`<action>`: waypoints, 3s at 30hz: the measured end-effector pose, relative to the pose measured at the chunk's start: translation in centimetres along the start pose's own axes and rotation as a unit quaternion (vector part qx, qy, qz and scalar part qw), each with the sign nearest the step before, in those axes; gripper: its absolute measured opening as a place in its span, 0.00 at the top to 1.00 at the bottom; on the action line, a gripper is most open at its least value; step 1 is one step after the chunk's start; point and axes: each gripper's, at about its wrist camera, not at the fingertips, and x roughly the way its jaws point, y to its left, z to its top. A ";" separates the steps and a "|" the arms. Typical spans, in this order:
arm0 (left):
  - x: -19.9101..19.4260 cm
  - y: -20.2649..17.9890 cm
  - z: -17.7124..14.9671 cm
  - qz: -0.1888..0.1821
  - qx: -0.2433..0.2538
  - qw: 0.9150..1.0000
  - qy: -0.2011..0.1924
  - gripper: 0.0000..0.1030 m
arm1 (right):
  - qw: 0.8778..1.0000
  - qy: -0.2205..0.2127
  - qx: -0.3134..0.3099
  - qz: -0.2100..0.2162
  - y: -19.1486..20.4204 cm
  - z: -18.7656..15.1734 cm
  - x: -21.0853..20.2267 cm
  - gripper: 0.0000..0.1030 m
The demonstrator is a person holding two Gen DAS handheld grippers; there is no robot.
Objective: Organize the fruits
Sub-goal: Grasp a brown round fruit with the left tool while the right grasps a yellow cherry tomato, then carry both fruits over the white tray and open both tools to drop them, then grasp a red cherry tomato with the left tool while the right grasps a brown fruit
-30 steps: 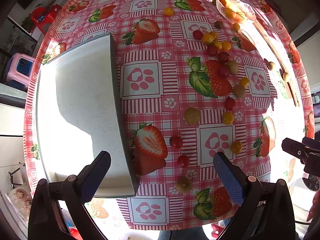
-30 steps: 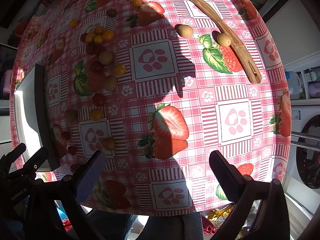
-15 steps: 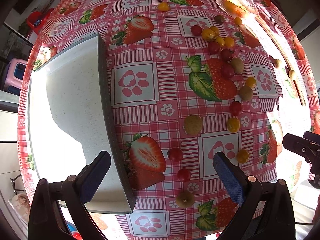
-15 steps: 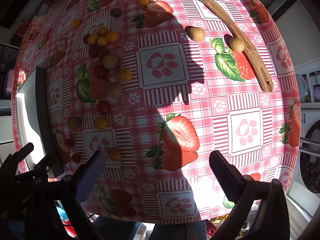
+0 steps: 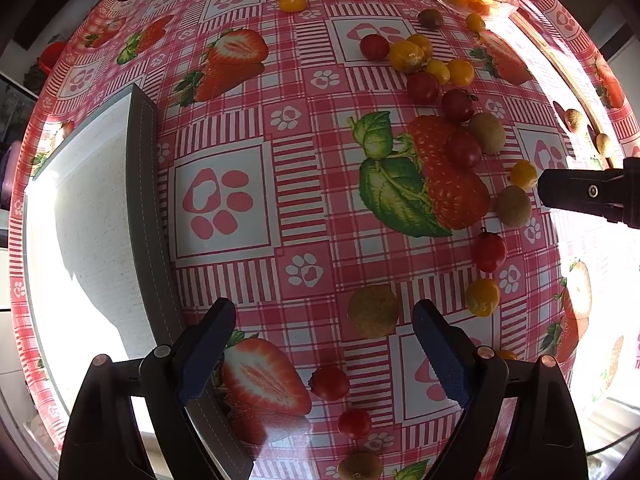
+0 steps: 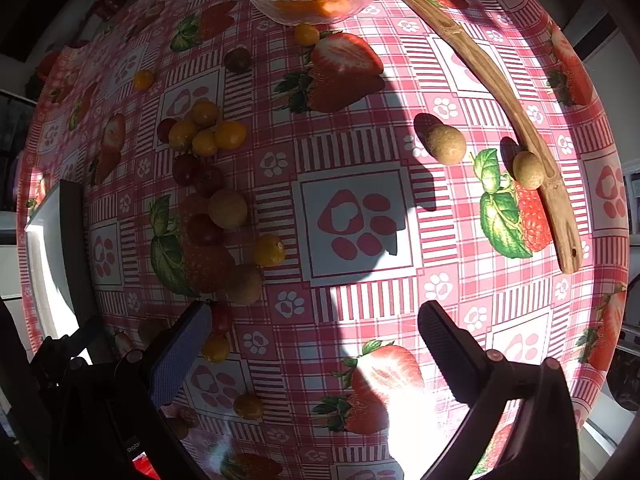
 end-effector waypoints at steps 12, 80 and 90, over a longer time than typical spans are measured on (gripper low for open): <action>0.3 -2.5 -0.5 -0.026 -0.001 1.000 -0.006 0.70 | 0.999 0.004 -0.034 -0.006 3.5 1.8 2.5 0.64; -2.0 18.7 -9.8 0.041 -0.202 0.978 -0.039 0.22 | 0.937 0.002 -0.345 0.060 33.0 -4.3 2.2 0.22; -3.3 17.0 -9.2 0.048 -0.176 0.982 -0.044 0.22 | 0.940 -0.051 -0.336 0.036 29.3 -4.1 -2.0 0.20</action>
